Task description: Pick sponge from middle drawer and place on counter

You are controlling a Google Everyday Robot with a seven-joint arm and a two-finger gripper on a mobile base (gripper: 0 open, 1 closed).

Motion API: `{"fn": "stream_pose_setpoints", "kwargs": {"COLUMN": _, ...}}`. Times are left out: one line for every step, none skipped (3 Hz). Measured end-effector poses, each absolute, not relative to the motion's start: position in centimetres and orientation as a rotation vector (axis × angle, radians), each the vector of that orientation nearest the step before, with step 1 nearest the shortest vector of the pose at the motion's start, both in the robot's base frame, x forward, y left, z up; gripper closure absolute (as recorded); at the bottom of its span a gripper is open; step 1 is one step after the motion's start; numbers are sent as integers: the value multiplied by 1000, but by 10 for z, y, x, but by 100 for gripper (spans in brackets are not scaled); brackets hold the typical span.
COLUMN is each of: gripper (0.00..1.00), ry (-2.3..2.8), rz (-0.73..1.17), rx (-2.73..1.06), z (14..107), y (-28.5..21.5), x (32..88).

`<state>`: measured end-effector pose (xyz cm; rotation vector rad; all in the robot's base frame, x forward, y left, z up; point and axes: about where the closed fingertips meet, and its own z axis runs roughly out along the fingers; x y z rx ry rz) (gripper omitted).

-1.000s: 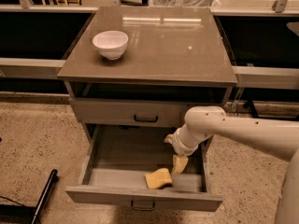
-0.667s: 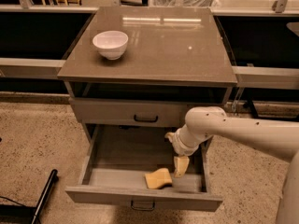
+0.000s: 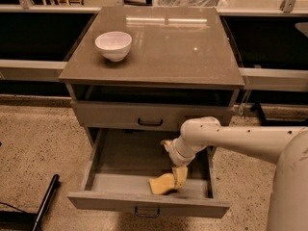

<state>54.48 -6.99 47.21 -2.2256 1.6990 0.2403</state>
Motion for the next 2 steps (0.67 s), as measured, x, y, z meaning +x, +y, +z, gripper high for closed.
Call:
{"fn": "stream_pose_setpoints", "kwargs": {"gripper": 1, "ry": 1631, "rz": 215, "rx": -2284, "z": 454, "y": -59, "x": 548}}
{"fn": "stream_pose_setpoints", "kwargs": {"gripper": 30, "ry": 1528, "rz": 239, "rx": -2365, "z": 415, "y": -49, "x": 547}}
